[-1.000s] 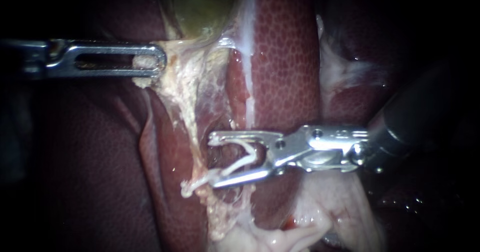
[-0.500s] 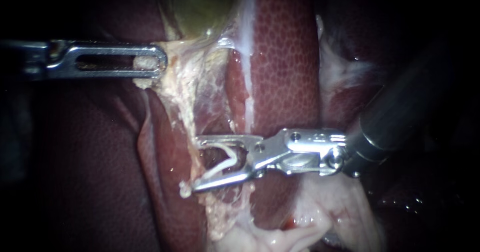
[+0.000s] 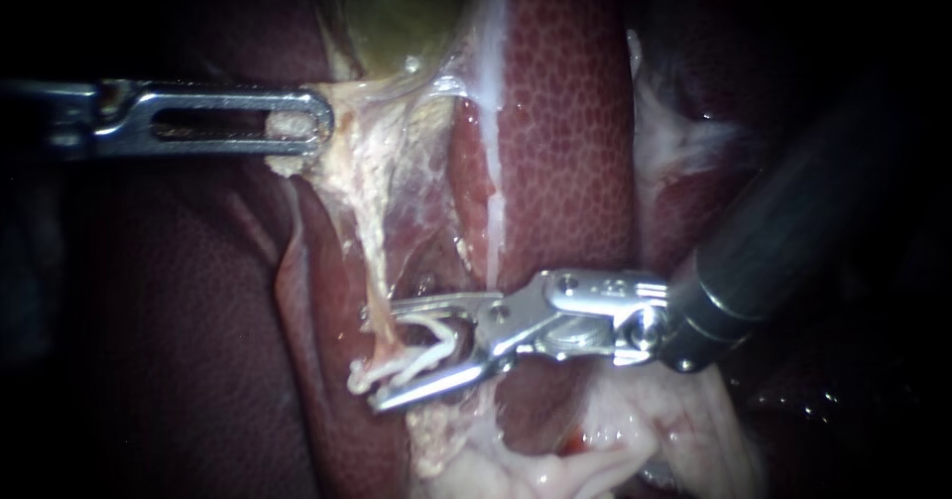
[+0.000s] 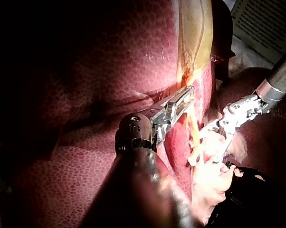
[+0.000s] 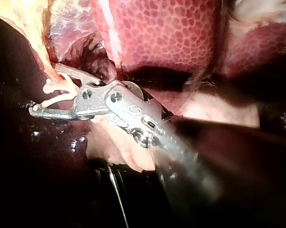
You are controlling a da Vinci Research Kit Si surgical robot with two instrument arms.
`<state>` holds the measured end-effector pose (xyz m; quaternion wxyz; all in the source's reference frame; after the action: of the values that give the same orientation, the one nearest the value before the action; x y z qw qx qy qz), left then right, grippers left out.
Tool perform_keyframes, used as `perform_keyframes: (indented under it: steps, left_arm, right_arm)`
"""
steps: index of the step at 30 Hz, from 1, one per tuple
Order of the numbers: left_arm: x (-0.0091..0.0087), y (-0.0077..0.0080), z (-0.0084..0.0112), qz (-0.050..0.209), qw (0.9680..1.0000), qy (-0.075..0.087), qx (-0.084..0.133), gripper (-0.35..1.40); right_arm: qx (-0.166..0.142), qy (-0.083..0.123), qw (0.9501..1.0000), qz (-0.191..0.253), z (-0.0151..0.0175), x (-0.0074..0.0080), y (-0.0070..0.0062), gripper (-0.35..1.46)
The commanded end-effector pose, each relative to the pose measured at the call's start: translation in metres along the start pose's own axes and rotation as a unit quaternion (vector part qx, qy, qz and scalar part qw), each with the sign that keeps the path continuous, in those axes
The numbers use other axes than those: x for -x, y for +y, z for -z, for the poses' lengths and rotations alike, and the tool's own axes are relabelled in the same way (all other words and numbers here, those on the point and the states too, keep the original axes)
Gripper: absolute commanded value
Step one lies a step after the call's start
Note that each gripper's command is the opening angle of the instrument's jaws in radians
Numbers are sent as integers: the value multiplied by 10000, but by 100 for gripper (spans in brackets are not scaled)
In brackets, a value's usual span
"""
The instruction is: Clipping second clip left tube
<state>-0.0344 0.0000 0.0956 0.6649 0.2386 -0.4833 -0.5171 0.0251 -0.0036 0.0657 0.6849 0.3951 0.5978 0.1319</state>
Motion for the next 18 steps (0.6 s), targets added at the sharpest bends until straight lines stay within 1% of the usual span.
perform_keyframes:
  steps: [1,5,9,16,17,18]
  left_arm:
    - [-1,0,-1,0,10000,-1,4,-35]
    - [-1,-1,-1,0,10000,-2,7,-35]
    - [-1,-1,-1,1,10000,-4,9,-35]
    - [-1,-2,-1,1,10000,-12,24,-35]
    - [-1,-2,-1,1,10000,-12,24,-35]
    - [-1,-2,-1,1,10000,-12,24,-35]
  right_arm:
    - [-20,-2,10000,3,-2,0,1,60]
    - [-92,-13,10000,-25,-12,1,7,60]
    - [-118,-20,9999,-38,-17,2,9,60]
    - [-97,-18,9999,-37,-17,4,13,58]
    - [-102,-19,9999,-36,-15,5,13,56]
    - [-125,-10,9996,-268,-12,7,12,46]
